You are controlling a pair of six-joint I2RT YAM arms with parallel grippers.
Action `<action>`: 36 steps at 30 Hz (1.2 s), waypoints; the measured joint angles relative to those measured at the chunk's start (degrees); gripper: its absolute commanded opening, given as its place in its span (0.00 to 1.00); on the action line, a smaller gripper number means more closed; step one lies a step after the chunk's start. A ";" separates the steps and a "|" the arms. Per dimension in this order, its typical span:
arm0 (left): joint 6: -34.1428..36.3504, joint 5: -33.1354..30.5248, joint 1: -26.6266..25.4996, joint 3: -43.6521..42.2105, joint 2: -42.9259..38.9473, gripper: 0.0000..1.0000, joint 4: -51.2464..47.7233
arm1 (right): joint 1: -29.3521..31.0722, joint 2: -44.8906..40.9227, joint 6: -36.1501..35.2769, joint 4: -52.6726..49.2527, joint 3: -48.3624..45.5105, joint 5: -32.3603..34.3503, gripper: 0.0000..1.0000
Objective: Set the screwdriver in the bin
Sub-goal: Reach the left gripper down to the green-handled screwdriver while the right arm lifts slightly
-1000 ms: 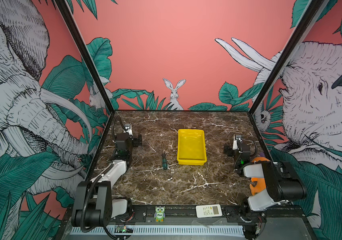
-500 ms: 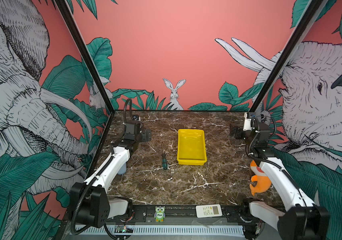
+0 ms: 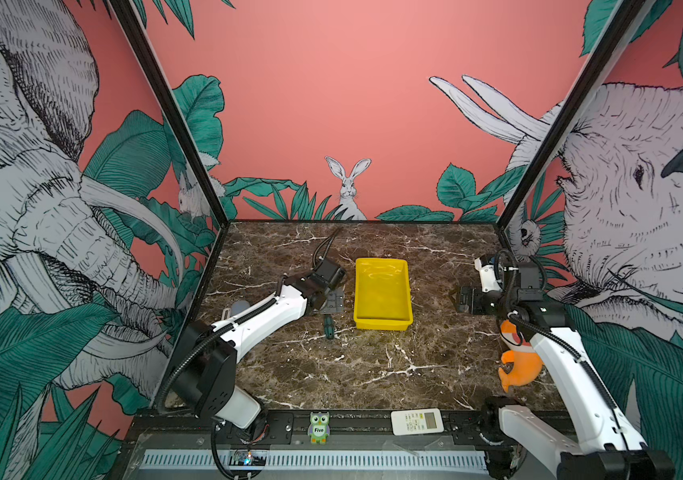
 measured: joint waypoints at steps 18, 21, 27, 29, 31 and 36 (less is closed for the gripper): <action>-9.68 8.41 0.09 -2.16 7.85 0.72 4.26 | -0.26 -4.81 0.74 -4.59 -4.87 -4.26 0.99; -10.23 8.74 0.09 -2.16 8.26 0.67 4.50 | -0.26 -5.38 0.79 -4.42 -5.81 -4.79 0.99; -10.25 8.90 0.33 -2.16 9.31 0.63 4.63 | -0.26 -7.08 1.01 -4.28 -7.56 -4.55 0.99; -10.21 8.92 0.46 -2.16 9.70 0.62 4.68 | -0.26 -7.78 1.09 -4.24 -7.96 -4.39 0.99; -10.21 8.92 0.70 -2.16 10.12 0.61 4.94 | -0.28 -8.46 1.22 -4.24 -8.33 -4.22 0.99; -10.23 9.38 1.38 -2.82 11.13 0.56 6.29 | -0.33 -9.22 1.42 -4.24 -8.85 -3.04 0.99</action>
